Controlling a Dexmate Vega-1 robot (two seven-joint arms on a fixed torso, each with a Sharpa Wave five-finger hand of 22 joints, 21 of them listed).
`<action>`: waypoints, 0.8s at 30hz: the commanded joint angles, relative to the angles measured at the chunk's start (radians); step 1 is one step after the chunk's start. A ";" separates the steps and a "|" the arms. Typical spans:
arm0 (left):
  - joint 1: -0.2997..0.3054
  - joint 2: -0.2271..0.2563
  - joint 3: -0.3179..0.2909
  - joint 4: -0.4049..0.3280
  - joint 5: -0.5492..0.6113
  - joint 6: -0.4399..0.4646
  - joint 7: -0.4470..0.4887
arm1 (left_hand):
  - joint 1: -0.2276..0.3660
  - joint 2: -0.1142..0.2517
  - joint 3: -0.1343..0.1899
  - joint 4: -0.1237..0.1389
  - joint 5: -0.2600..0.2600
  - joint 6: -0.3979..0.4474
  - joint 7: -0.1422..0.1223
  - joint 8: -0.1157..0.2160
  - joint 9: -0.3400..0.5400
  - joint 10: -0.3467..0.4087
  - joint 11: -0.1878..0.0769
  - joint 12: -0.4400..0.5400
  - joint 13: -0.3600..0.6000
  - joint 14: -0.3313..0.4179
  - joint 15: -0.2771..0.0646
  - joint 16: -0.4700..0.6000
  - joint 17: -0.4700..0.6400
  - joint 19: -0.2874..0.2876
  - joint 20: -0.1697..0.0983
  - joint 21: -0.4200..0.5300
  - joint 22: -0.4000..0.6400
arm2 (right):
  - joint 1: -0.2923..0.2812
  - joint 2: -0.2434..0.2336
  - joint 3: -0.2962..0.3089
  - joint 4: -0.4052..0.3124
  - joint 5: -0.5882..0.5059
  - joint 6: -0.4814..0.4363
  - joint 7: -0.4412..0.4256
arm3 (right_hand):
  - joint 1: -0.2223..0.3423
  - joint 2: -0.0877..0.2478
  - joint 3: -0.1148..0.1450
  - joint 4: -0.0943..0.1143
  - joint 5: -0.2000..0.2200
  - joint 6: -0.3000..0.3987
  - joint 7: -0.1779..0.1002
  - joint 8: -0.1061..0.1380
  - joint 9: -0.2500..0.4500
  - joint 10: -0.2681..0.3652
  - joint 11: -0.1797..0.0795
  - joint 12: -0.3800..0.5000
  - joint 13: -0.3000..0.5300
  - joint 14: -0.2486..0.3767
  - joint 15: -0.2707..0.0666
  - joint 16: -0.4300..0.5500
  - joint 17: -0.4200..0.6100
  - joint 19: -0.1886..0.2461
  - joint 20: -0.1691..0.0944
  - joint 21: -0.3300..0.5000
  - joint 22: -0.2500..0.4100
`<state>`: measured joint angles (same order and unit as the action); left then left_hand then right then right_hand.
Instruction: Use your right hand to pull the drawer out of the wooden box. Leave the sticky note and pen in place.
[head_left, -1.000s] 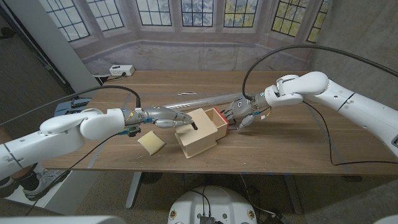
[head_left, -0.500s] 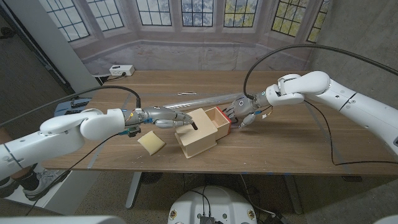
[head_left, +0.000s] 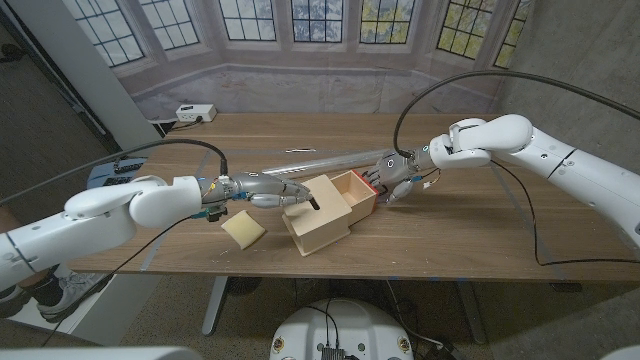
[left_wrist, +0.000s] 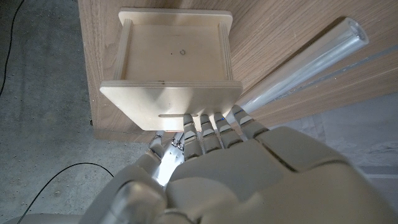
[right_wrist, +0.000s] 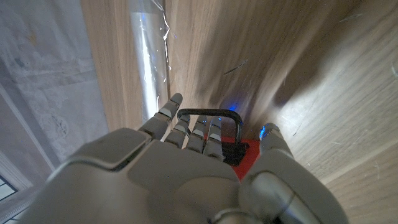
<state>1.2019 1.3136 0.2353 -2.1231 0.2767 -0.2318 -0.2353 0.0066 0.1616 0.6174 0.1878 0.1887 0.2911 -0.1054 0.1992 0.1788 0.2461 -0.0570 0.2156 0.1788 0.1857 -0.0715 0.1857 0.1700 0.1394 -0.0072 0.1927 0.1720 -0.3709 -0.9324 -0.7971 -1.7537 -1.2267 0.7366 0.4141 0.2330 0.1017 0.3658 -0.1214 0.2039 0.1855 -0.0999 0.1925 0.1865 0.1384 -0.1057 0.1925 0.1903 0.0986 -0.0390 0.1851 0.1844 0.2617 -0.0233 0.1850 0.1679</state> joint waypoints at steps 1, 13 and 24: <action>0.019 0.008 -0.014 -0.014 0.005 0.014 0.009 | -0.003 0.005 0.000 -0.001 0.004 0.002 -0.006 -0.004 0.003 0.003 0.000 0.003 0.005 0.001 -0.001 -0.003 0.002 0.001 -0.007 0.005 0.003 | -0.008 -0.013 0.006 -0.011 -0.008 -0.025 0.004 | -0.005 0.000 0.007 -0.001 0.008 0.006 0.001 0.004 0.001 0.001 0.002 0.003 0.004 -0.001 -0.070 0.004 0.004 -0.004 -0.001 0.003 0.001; 0.045 0.017 -0.032 -0.026 0.006 0.024 0.021 | -0.002 0.005 0.000 -0.001 0.004 0.001 -0.006 -0.006 0.003 0.001 0.000 0.000 0.005 0.001 -0.001 -0.004 0.002 0.001 -0.006 0.005 0.003 | -0.033 -0.038 0.025 -0.036 -0.005 -0.062 0.032 | -0.006 0.000 0.008 -0.002 0.009 0.007 0.001 0.004 0.001 0.001 0.002 0.003 0.004 -0.001 -0.068 0.005 0.004 -0.005 0.001 0.003 0.001; 0.045 0.014 -0.033 -0.024 0.013 0.015 0.020 | -0.001 0.005 0.000 -0.002 0.004 0.000 -0.007 -0.007 0.004 0.000 0.000 -0.003 0.005 0.001 -0.002 -0.004 0.002 0.001 -0.007 0.005 0.003 | -0.058 -0.055 0.042 -0.052 -0.005 -0.091 0.048 | -0.007 0.000 0.009 -0.002 0.009 0.008 0.002 0.005 0.001 0.000 0.002 0.003 0.004 -0.001 -0.067 0.005 0.004 -0.005 0.001 0.003 0.001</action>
<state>1.2421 1.3281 0.2063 -2.1453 0.2840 -0.2128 -0.2176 0.0066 0.1616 0.6175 0.1878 0.1887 0.2911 -0.1054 0.1922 0.1787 0.2458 -0.0571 0.2060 0.1795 0.1856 -0.0715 0.1819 0.1703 0.1394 -0.0072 0.1927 0.1722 -0.4081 -0.9722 -0.7700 -1.7903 -1.2320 0.6740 0.4465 0.2330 0.1017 0.3657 -0.1213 0.2039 0.1855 -0.1000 0.1925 0.1865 0.1384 -0.1057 0.1918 0.1900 0.0987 -0.0390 0.1852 0.1846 0.2618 -0.0234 0.1850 0.1679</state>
